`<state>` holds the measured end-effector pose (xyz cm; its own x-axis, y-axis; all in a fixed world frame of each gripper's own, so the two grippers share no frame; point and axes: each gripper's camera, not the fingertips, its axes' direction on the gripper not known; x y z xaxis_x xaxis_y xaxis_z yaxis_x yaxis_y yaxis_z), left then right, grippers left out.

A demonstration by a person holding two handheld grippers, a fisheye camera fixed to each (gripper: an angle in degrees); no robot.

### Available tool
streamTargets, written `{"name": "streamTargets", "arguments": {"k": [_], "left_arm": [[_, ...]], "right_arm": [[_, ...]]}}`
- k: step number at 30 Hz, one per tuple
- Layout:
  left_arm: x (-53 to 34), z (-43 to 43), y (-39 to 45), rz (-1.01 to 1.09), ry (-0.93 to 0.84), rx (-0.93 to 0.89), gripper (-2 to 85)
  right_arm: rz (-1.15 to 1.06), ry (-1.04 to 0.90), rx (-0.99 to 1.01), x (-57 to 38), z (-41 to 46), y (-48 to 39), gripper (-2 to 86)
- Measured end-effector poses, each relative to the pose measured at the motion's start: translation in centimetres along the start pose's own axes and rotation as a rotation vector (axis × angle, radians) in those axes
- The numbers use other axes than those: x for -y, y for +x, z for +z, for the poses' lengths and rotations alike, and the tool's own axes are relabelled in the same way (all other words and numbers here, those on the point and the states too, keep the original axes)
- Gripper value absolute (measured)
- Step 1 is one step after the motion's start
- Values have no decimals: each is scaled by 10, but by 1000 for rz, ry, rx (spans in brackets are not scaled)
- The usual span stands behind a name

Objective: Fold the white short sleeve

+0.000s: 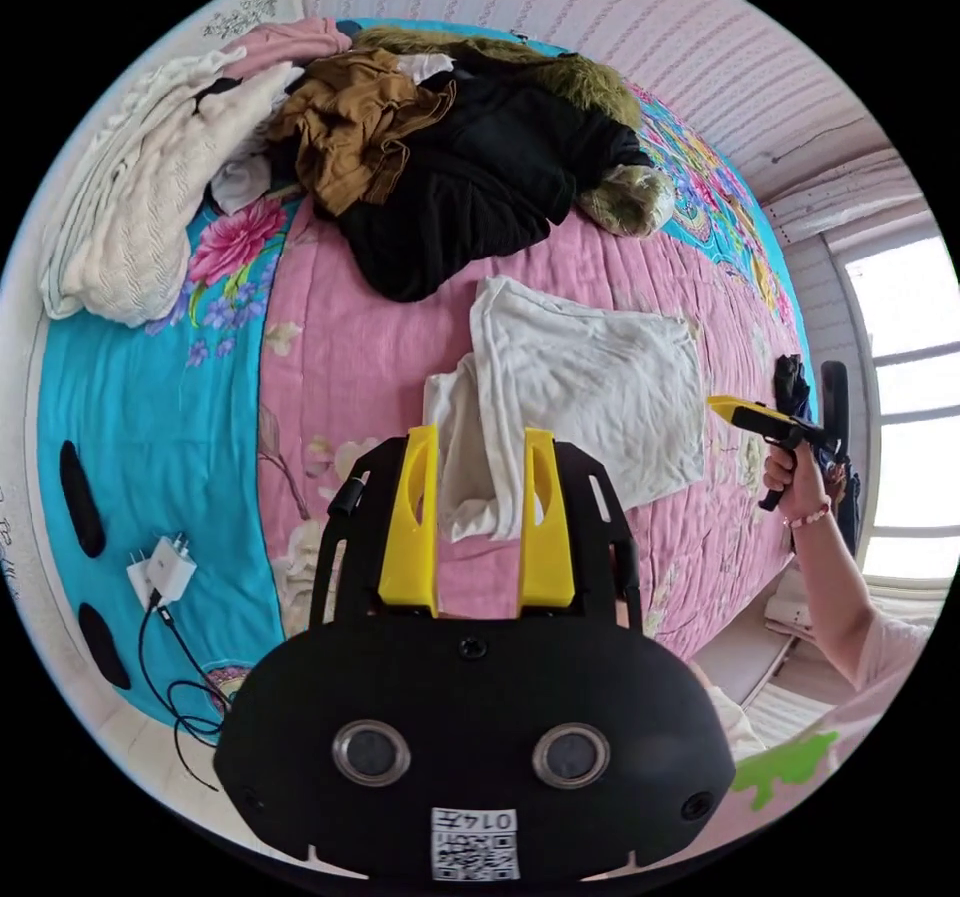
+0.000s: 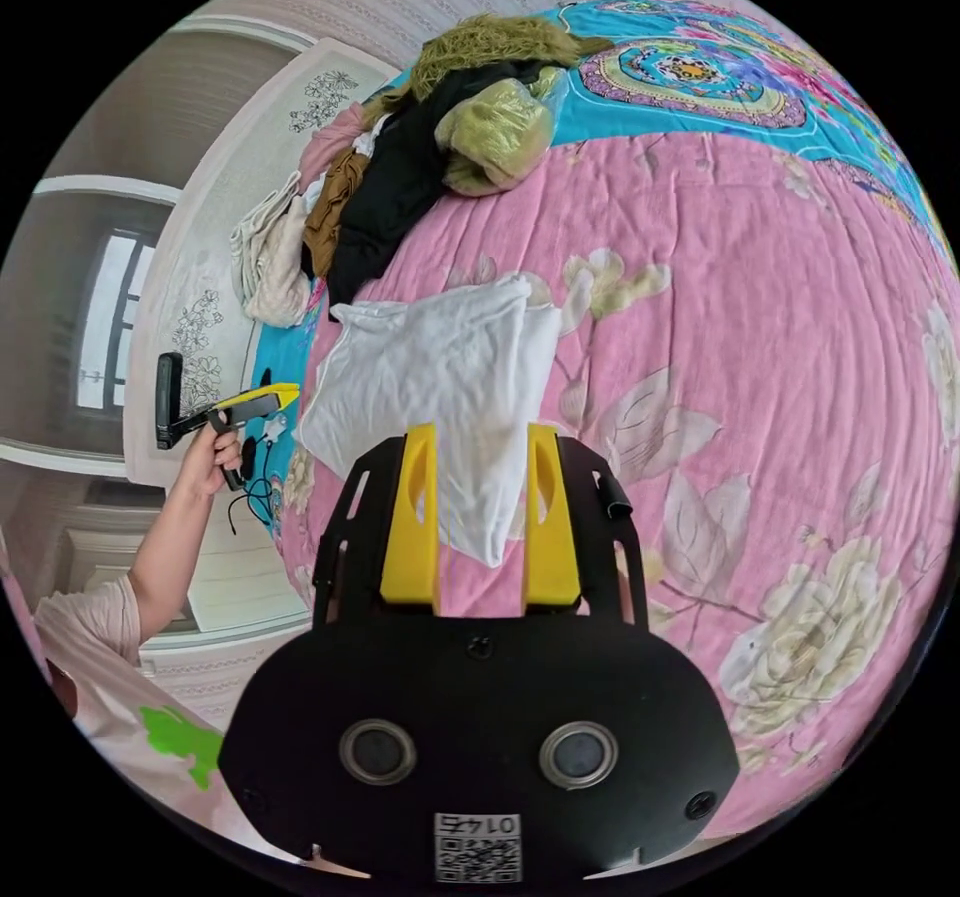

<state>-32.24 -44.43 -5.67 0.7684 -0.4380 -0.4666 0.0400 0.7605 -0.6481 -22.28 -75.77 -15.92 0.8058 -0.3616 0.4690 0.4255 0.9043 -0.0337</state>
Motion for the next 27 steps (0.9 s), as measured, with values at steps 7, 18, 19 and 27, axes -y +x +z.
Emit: {"name": "streamTargets", "arguments": {"k": [7, 18, 19, 27], "left_arm": [[53, 39, 15, 27, -90, 76, 112], [89, 48, 21, 4, 5, 173, 119], [93, 54, 18, -16, -9, 156, 123], [116, 96, 46, 12, -85, 111, 159]], "right_arm": [[36, -21, -35, 17, 4, 15, 145], [-3, -59, -138, 19, -7, 19, 143], [5, -61, -139, 18, -9, 22, 142], [73, -39, -146, -4, -29, 44, 133]]}}
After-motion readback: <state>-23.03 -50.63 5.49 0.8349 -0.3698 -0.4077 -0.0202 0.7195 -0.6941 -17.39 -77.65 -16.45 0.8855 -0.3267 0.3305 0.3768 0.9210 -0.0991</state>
